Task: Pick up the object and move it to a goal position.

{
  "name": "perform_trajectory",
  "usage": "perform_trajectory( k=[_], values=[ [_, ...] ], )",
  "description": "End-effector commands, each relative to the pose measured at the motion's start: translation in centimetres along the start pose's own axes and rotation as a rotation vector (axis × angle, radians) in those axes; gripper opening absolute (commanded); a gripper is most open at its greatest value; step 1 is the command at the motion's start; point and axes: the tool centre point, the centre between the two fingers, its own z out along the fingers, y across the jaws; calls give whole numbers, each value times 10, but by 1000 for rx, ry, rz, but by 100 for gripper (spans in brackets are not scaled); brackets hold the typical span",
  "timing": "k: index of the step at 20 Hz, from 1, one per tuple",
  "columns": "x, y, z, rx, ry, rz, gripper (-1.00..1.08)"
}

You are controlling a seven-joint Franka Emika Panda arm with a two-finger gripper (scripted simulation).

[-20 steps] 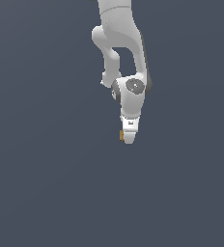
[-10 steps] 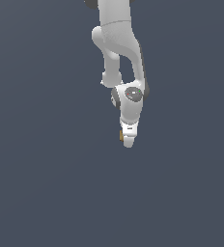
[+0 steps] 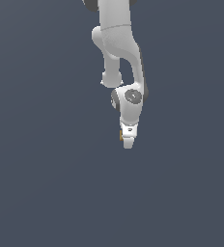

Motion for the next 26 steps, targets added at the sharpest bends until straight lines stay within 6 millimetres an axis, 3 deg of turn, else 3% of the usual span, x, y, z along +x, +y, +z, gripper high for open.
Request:
perform_trajectory(
  k=[1, 9, 14, 20, 26],
  values=[
    [0, -1, 1, 2, 0, 0, -100],
    [-1, 0, -2, 0, 0, 0, -100],
    [-7, -2, -15, 0, -1, -1, -100],
    [-21, -5, -45, 0, -2, -1, -100],
    [-44, -9, -94, 1, -2, -2, -100]
  ],
)
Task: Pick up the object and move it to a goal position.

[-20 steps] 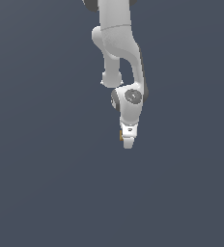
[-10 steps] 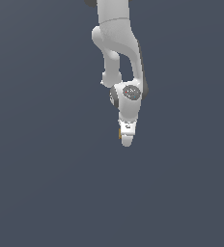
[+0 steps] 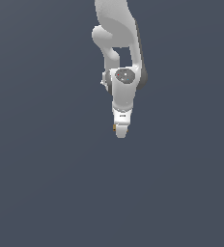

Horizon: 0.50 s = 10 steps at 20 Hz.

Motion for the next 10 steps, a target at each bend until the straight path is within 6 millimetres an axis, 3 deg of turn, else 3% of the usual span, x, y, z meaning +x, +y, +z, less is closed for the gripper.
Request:
perform_trajectory(
  k=[1, 10],
  values=[
    [-10, -2, -23, -1, 0, -1, -100],
    [-49, -9, -111, -1, 5, -1, -100]
  ],
)
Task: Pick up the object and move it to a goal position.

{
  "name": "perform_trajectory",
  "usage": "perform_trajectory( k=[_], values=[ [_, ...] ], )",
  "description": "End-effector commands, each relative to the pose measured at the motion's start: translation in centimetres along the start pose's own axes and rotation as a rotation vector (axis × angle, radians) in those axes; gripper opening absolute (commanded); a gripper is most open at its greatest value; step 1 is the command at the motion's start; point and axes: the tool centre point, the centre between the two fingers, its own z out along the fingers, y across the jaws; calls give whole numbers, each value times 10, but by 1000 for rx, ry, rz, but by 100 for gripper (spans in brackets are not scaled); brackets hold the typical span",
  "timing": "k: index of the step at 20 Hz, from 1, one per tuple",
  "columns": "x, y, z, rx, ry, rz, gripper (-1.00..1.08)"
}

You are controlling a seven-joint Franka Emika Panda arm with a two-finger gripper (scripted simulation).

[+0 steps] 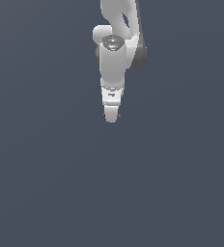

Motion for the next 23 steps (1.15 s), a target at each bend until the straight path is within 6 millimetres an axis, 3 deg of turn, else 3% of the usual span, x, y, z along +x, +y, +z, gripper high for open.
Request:
perform_trajectory(
  k=[1, 7, 12, 17, 23],
  values=[
    [-10, -2, -24, 0, 2, -1, -100],
    [-31, -5, -72, 0, 3, -1, -100],
    [-45, -6, -100, 0, 2, 1, -100],
    [-52, -6, -116, 0, 1, 2, -100],
    [-54, -5, -118, 0, 0, 2, -100]
  ],
)
